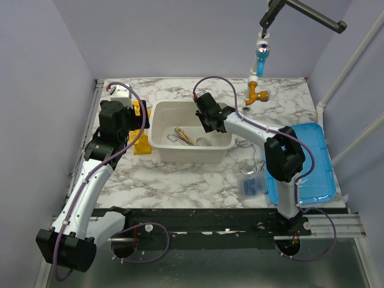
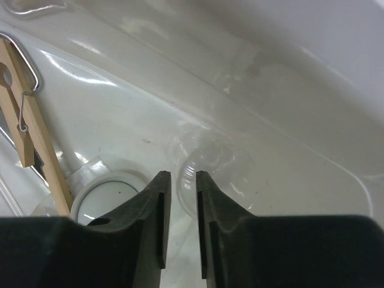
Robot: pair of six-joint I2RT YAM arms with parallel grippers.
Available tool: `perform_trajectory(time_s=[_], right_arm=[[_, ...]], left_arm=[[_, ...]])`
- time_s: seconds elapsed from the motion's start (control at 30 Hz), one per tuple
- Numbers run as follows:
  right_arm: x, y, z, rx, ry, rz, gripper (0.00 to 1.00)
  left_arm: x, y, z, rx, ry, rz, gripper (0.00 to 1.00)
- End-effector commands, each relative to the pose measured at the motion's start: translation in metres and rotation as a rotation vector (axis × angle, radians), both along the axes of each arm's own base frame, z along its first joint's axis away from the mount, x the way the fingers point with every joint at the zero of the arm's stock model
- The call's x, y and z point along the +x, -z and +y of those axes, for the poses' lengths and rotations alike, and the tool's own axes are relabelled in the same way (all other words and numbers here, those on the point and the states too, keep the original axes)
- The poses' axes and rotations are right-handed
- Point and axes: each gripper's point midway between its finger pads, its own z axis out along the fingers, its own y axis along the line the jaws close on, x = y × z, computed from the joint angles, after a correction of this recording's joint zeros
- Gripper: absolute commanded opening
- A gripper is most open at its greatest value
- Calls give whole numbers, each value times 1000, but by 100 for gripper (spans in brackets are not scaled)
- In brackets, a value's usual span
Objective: Organize the chemistry lab equipment
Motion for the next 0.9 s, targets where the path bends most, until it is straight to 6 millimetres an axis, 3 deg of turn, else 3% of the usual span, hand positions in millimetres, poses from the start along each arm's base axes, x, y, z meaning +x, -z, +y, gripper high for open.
perform_trajectory(time_s=[0.0, 0.27, 0.43, 0.63, 0.77, 0.87], right_arm=[[3, 4, 3, 25, -3, 3, 32], [-2, -14, 13, 86, -21, 16, 43], [-15, -56, 30, 220, -76, 17, 55], [-47, -111, 47, 342, -125, 3, 64], [-73, -133, 40, 418, -124, 25, 67], [-92, -146, 19, 453, -65, 10, 71]], left_arm=[[1, -3, -5, -21, 21, -16, 99], [1, -3, -5, -25, 25, -17, 99], [0, -5, -4, -31, 14, -29, 99], [-2, -9, 0, -30, 1, -48, 99], [-5, -14, 0, -35, 1, -68, 99], [-6, -16, -1, -39, 6, -75, 99]])
